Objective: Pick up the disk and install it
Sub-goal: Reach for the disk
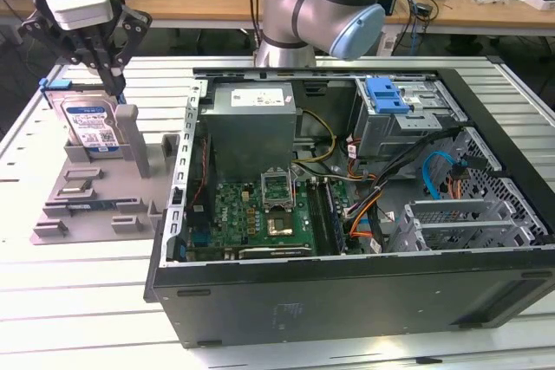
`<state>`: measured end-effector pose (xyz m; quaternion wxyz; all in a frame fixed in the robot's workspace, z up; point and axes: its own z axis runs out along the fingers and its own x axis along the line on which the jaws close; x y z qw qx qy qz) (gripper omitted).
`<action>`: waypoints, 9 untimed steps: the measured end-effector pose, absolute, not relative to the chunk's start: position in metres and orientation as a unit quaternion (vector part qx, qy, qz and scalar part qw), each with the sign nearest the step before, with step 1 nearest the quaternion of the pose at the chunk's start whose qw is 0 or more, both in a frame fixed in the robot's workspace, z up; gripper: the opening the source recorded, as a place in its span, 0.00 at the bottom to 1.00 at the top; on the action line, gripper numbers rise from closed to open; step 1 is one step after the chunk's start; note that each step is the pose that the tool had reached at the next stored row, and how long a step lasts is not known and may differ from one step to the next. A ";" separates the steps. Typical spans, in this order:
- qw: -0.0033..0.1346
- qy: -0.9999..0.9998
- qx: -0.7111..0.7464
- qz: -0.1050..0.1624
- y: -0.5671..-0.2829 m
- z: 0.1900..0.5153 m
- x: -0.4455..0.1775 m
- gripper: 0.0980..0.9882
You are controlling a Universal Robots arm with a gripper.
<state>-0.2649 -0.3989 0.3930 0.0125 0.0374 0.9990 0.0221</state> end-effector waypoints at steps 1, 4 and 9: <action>0.013 0.999 0.037 0.022 -0.399 0.393 -0.267 0.01; 0.012 0.999 0.037 0.022 -0.399 0.393 -0.272 0.01; 0.012 0.999 0.037 0.022 -0.399 0.393 -0.280 0.01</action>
